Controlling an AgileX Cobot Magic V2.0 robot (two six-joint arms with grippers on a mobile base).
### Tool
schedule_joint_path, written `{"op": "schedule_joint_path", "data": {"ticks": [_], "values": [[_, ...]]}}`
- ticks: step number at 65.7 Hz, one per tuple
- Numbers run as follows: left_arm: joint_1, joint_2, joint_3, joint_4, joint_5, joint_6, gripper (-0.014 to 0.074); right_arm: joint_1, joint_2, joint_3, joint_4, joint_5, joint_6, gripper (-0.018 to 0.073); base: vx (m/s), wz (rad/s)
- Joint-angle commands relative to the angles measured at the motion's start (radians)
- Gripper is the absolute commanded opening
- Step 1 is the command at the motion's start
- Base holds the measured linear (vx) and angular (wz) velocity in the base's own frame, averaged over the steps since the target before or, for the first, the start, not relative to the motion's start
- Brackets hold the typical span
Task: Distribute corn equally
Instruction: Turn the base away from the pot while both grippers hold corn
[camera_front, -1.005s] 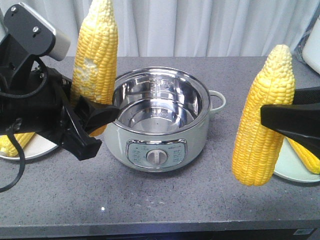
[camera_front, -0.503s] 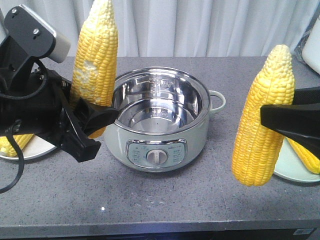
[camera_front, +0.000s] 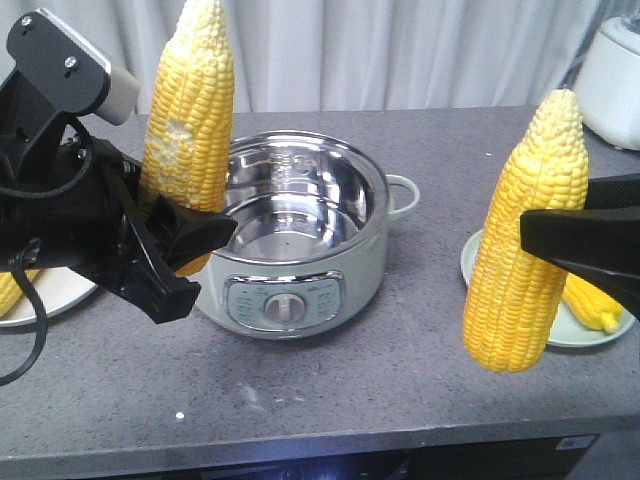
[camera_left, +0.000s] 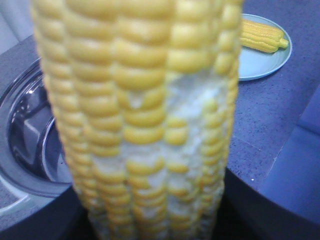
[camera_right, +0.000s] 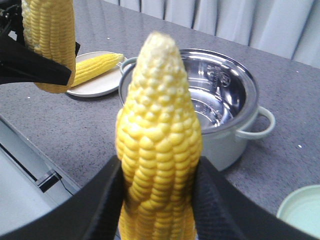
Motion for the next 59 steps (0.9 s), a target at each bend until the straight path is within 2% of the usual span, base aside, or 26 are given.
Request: {"op": "schedule_joint_path", "data": {"ticks": [1, 23, 59], "values": [[0.001, -0.02, -0.022, -0.015, -0.065, -0.001, 0.0272, -0.005, -0.004, -0.024, 0.036, -0.052, -0.008, 0.0195, -0.02, -0.23], [0.001, -0.02, -0.022, -0.015, -0.065, -0.001, 0.0272, -0.005, -0.004, -0.024, 0.036, -0.052, -0.008, 0.0195, -0.02, -0.33], [0.001, -0.02, -0.022, -0.015, -0.065, -0.001, 0.0272, -0.005, -0.004, -0.024, 0.036, -0.052, -0.008, 0.0195, -0.02, -0.48]]}}
